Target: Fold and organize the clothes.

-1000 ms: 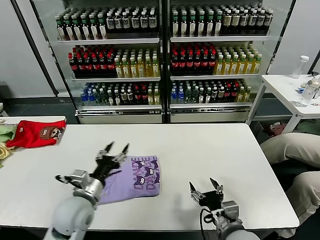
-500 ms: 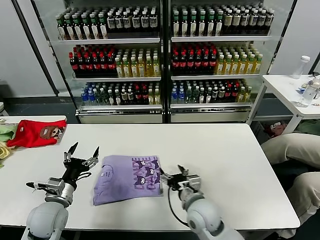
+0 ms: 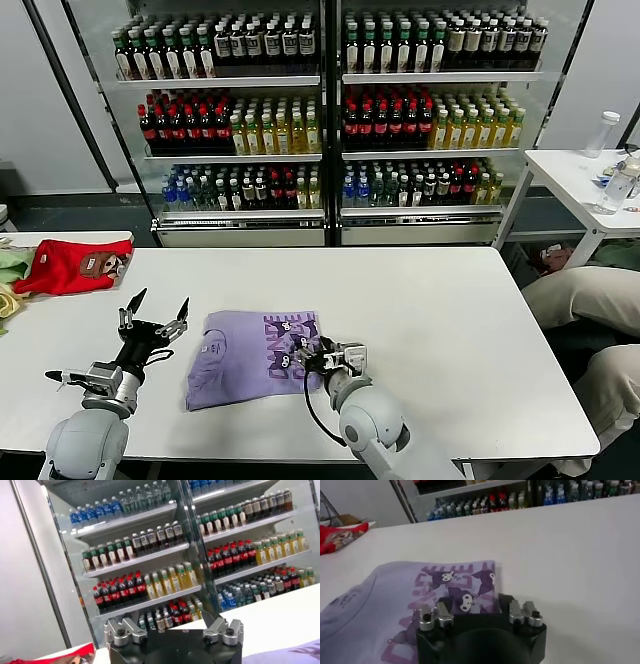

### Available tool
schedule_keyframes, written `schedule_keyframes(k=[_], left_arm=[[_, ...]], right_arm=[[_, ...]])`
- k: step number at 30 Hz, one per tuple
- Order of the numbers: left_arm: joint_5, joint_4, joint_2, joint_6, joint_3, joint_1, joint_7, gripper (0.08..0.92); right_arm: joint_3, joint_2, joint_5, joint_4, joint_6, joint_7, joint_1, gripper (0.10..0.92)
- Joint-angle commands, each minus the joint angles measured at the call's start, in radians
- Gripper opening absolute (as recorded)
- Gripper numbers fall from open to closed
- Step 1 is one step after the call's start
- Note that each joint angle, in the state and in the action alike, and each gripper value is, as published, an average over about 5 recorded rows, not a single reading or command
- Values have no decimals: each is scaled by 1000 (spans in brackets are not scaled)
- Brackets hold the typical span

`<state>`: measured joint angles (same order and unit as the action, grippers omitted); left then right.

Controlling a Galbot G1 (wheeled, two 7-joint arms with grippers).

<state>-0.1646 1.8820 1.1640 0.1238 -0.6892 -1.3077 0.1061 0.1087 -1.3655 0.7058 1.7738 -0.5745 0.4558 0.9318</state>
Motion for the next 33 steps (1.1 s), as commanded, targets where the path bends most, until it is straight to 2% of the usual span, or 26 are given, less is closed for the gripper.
schedule_keyframes(k=[1, 8, 13, 16, 22, 29, 33], left_arm=[[-79, 64, 6, 22, -4, -15, 4, 823], [-78, 52, 5, 27, -2, -8, 5, 823], [-71, 26, 2, 4, -8, -8, 6, 823], [-56, 5, 1, -29, -7, -6, 14, 823], [-37, -27, 12, -95, -1, -7, 46, 823], [40, -49, 42, -164, 21, -11, 79, 823], [76, -50, 56, -185, 20, -22, 78, 823]], right_arm=[[33, -20, 113, -32, -6, 126, -31, 527], [9, -19, 77, -11, 1, 107, -23, 328], [-44, 39, -6, 108, 17, 64, -2, 181], [-98, 106, -38, 200, 19, 50, 24, 131], [-243, 224, -85, 302, 0, 46, 184, 126], [-283, 213, -192, 271, 36, -13, 279, 128], [-312, 216, -284, 276, 85, -95, 292, 191]])
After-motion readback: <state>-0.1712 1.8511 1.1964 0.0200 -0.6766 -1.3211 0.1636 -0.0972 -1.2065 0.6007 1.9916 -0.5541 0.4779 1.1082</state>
